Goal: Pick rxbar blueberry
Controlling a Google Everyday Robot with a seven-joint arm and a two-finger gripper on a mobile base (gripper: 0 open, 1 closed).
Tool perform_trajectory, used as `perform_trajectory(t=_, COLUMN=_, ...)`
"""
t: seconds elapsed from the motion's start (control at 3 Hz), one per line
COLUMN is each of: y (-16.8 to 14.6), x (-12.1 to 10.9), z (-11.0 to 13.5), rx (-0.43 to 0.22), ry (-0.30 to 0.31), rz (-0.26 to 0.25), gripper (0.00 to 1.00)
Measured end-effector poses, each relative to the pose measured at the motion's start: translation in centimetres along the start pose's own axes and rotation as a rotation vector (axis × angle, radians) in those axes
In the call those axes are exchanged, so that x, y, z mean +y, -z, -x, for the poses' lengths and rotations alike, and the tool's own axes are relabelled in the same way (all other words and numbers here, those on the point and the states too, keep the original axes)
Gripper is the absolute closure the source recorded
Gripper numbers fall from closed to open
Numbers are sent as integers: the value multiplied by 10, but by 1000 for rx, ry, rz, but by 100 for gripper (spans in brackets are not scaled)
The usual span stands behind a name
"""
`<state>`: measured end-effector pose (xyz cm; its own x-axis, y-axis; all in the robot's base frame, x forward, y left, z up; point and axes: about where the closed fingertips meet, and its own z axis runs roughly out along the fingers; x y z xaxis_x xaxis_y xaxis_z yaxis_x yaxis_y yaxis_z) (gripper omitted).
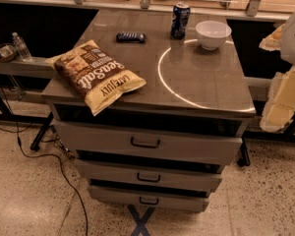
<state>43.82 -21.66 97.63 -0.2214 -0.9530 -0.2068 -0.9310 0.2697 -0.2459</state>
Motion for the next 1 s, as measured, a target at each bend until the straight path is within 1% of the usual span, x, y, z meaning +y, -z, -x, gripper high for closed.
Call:
perform_trajectory(t=0.33, y=0, x=0, z=0, rx=0, ry=0, rz=0, gripper=0)
perform_trajectory(t=0.67, y=-5, x=-13, z=13, rx=-46, ry=7, rz=-4, gripper=0)
perform_trajectory(t=1.0, y=-25, x=-47, z=53, rx=-114, ry=41, rz=-27, gripper=0)
